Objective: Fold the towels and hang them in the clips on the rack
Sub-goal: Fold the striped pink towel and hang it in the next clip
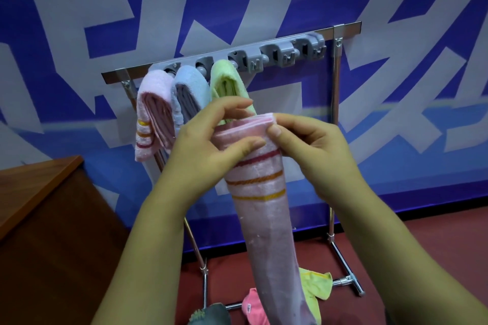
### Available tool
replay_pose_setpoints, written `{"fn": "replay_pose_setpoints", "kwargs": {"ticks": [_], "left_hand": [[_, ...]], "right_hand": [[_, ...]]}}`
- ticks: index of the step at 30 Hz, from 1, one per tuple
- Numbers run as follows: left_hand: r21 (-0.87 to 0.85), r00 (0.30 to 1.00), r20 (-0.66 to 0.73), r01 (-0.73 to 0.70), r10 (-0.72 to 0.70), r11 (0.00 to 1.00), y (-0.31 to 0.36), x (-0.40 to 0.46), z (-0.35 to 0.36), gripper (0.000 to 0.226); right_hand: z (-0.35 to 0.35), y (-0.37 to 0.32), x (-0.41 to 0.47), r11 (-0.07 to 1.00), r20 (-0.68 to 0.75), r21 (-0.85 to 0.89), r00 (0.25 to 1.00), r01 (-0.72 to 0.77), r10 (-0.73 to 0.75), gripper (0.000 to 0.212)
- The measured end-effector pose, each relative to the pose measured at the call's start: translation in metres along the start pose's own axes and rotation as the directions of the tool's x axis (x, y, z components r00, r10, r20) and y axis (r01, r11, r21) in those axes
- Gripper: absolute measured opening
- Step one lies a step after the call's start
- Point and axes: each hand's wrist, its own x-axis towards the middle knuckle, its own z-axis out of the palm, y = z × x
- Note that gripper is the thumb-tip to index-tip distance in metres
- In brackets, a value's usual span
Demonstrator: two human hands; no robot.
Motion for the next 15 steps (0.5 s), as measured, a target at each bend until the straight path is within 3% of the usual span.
{"fn": "replay_pose_setpoints", "kwargs": {"ticks": [8, 11, 15], "left_hand": [[-0.159, 0.997, 0.076, 0.023, -0.011, 0.987, 0.003, 0.01, -0.003, 0.029], [-0.186, 0.995, 0.102, 0.026, -0.007, 0.982, 0.005, 0.015, -0.003, 0.027], [-0.143, 0.992, 0.128, 0.009, 0.01, 0.99, 0.008, 0.028, -0.008, 0.025]], "right_hand": [[-0.008, 0.008, -0.005, 0.99, 0.049, 0.134, 0.998, -0.035, 0.029, 0.019], [-0.022, 0.031, -0.019, 0.966, 0.164, 0.165, 0.971, -0.199, 0.172, 0.02], [-0.035, 0.069, -0.046, 0.921, 0.247, -0.004, 0.892, -0.39, 0.379, 0.016]]}}
